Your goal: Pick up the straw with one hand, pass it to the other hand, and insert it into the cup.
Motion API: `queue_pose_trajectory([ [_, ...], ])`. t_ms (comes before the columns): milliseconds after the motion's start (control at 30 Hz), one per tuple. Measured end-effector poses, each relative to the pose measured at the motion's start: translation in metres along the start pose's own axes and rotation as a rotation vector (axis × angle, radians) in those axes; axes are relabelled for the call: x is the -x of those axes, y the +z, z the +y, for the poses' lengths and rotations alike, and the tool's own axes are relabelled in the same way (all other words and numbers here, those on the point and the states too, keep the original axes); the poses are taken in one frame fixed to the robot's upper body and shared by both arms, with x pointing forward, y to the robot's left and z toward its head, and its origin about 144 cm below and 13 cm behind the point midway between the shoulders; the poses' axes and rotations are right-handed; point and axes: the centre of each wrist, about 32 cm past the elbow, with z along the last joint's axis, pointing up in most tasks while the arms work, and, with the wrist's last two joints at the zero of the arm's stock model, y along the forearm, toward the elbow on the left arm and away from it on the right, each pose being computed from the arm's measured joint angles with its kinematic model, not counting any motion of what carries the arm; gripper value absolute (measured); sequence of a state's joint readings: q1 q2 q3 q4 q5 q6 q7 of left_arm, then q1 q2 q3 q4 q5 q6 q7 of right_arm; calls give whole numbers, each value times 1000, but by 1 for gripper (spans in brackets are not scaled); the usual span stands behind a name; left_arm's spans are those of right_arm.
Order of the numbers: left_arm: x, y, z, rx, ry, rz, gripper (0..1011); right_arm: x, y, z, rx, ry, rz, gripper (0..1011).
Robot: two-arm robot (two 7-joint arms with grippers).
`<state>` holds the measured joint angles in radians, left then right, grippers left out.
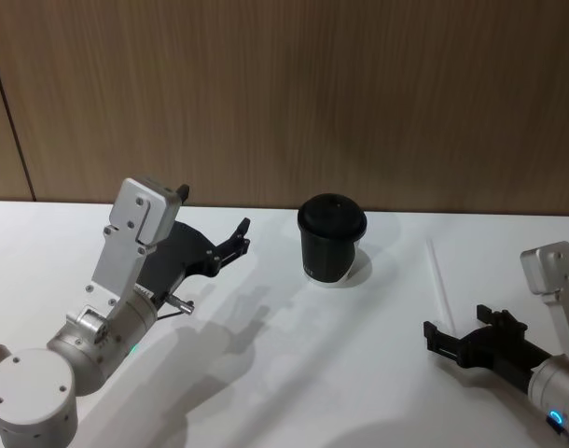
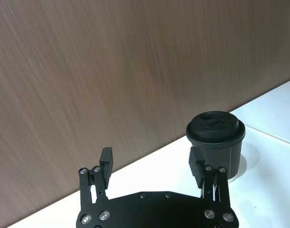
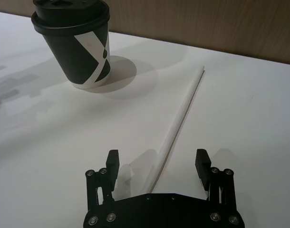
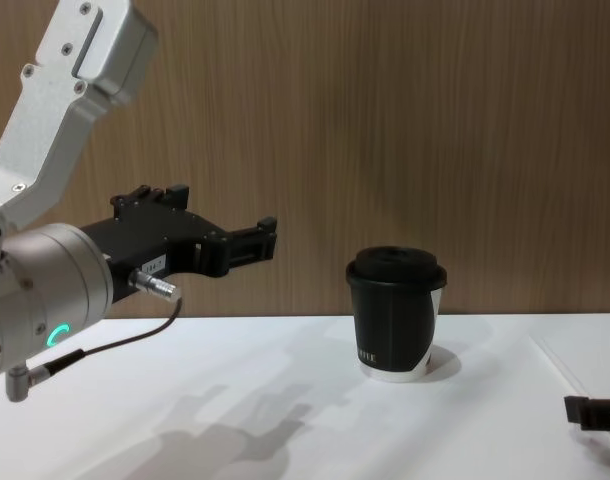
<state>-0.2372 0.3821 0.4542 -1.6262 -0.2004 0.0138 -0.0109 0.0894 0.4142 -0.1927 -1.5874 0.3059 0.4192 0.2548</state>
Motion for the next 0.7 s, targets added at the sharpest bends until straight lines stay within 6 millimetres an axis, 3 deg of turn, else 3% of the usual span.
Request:
queue_pose_trajectory([
  [700,0,0,0,0,0,0,1003,0,-2,-2,29,-6,-6,1001],
])
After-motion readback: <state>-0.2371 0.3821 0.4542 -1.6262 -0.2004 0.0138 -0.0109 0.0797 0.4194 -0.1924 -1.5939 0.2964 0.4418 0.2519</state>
